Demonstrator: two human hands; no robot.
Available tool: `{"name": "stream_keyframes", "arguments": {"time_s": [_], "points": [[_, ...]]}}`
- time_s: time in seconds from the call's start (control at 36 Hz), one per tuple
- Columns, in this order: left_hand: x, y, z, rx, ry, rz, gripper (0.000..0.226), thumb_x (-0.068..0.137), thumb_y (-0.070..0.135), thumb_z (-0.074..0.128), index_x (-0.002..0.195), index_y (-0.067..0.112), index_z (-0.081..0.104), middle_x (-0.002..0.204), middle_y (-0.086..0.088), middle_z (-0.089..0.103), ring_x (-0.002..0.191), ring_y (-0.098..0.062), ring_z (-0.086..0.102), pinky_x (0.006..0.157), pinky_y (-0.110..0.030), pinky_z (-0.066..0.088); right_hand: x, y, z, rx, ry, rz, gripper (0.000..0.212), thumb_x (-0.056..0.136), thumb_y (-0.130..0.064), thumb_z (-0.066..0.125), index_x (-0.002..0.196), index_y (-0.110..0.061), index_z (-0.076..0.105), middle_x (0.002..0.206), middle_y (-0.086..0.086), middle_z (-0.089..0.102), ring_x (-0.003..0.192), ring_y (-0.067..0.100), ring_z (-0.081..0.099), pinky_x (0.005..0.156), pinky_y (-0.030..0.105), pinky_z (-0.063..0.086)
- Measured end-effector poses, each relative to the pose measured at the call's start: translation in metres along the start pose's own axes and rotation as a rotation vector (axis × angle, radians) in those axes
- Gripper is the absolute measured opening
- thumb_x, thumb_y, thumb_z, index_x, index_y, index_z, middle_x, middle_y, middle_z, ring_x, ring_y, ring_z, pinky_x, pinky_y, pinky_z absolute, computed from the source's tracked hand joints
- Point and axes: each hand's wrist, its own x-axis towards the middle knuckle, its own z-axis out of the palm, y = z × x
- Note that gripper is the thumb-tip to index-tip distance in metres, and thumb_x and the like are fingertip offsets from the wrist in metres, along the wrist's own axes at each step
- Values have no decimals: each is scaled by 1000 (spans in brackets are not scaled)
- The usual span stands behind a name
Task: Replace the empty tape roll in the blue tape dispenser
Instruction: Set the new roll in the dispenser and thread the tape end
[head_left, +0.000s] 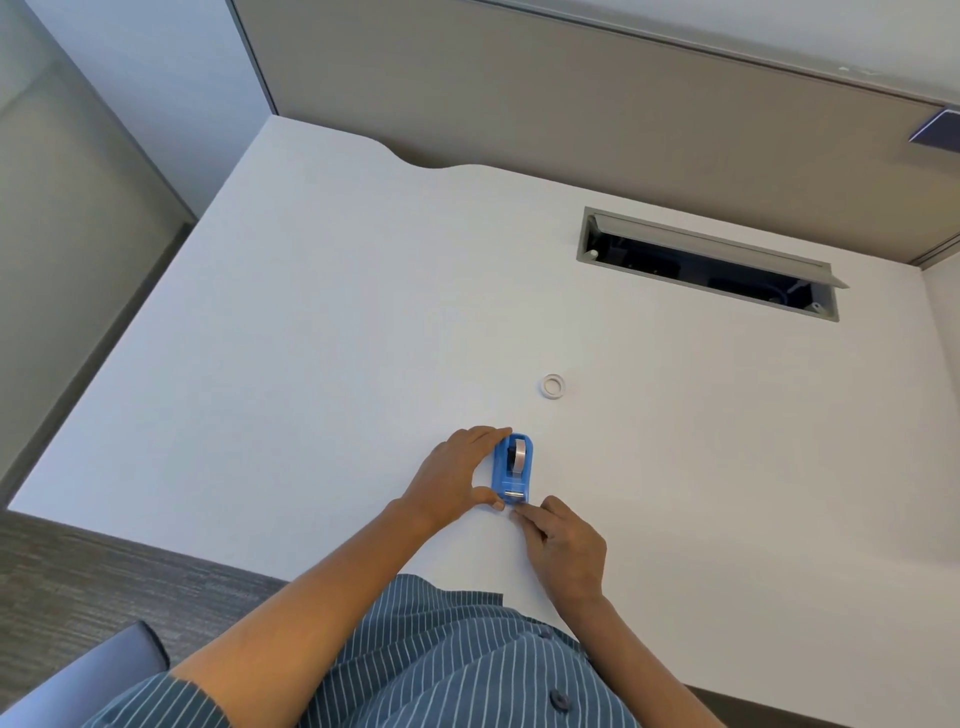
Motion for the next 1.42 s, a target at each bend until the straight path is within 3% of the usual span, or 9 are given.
{"name": "stream_keyframes", "arguments": {"time_s": [0.08,0.25,0.47,0.61,0.72,0.95,1.14,1.31,1.42], "points": [[0,0,0,-2,0,2,102,75,42,93,161,27,40,161,4,50,143,-17,47,119,-36,41,0,3,1,50,-19,53,11,87,-23,90,97,-28,86,73,-11,62,54,11,59,43,24,46],[0,1,-1,-3,10,8,99,78,40,92,161,27,41,161,3,50,143,-17,48,119,-36,40,2,-2,-6,158,-45,111,10,96,-34,76,95,-28,83,81,-12,65,60,10,58,50,28,50],[-1,2,-1,-8,5,0,101,76,42,93,161,27,41,160,4,50,143,-17,48,119,-35,40,14,-2,-5,113,-115,232,31,99,-40,76,77,-17,76,76,-7,69,61,13,58,50,16,32],[0,3,-2,-9,4,-3,101,74,40,94,160,26,43,159,4,52,141,-17,50,118,-36,42,19,-1,-6,172,-159,314,32,96,-40,79,75,-16,75,73,-6,70,65,16,61,51,23,37],[1,3,-3,-16,1,-7,101,73,40,95,159,27,43,157,6,52,139,-16,50,117,-36,43,24,-4,-10,218,-233,404,30,93,-45,81,71,-29,68,71,-12,66,64,6,57,53,24,39],[0,4,-3,-7,4,-6,101,74,38,94,159,28,42,158,6,52,139,-16,51,117,-36,44,31,-3,-13,272,-293,476,32,85,-44,86,64,-32,66,70,-11,68,66,9,60,57,26,42],[-1,4,-2,22,4,-8,102,77,40,92,162,27,38,162,5,48,145,-17,47,119,-36,40,33,11,-17,415,-286,416,34,81,-46,91,66,-21,74,64,-2,70,54,5,48,58,29,42],[-2,4,-1,50,-2,-15,101,78,36,92,163,27,36,164,4,46,147,-18,46,120,-39,41,38,7,-14,333,-293,444,42,76,-44,93,56,-28,60,58,-7,63,53,6,48,55,26,41],[-2,5,1,67,1,-18,101,79,31,91,163,26,35,164,4,46,146,-18,46,119,-38,40,40,5,-14,328,-308,490,41,71,-47,94,58,-23,64,63,3,70,54,8,50,55,29,41]]}}
